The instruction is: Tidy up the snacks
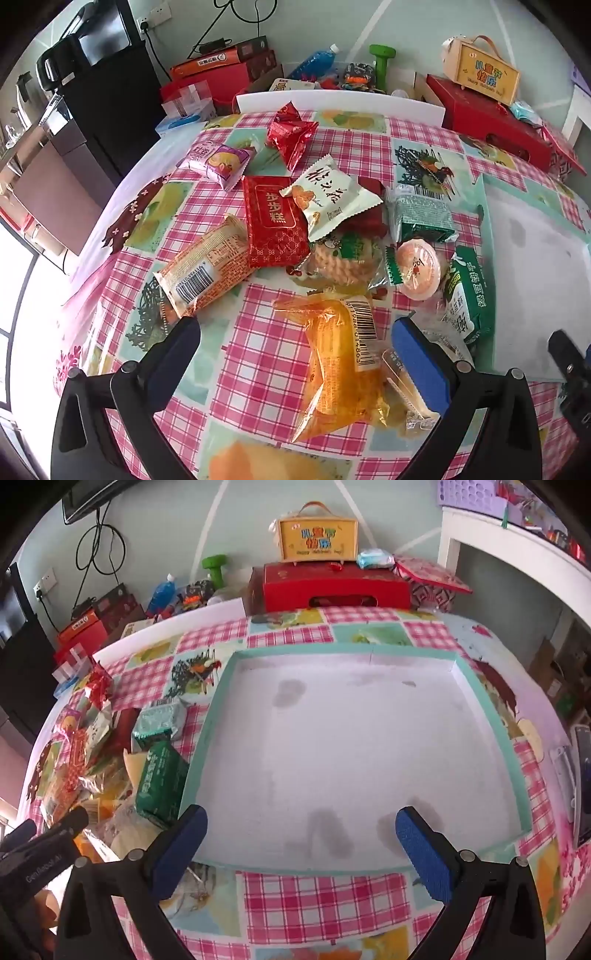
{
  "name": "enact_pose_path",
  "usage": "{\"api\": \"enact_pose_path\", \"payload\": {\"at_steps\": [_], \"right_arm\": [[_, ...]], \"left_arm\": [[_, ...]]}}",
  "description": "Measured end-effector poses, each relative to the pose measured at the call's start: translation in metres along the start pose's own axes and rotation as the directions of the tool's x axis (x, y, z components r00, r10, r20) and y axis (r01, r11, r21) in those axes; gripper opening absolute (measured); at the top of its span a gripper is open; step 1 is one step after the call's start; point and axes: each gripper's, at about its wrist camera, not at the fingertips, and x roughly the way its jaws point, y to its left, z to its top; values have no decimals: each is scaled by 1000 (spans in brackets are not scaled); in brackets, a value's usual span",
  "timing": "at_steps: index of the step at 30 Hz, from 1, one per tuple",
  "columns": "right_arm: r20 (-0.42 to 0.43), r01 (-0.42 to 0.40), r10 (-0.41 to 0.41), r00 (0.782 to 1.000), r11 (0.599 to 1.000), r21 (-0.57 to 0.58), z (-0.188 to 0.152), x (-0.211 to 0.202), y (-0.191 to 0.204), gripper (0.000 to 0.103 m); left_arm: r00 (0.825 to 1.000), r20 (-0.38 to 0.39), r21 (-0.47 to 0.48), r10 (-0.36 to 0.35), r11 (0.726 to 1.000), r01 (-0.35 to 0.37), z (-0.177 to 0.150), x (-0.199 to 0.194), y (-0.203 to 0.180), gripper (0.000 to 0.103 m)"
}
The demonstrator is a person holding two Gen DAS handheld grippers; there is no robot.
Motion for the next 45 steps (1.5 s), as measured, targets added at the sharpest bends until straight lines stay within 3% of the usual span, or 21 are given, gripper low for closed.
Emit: {"api": "enact_pose_path", "payload": {"at_steps": [45], "right_arm": [[-43, 4, -5, 999, 1000, -28, -11, 0, 4, 103]], "left_arm": [[999, -39, 9, -5, 1000, 5, 2, 0, -3, 103]]}}
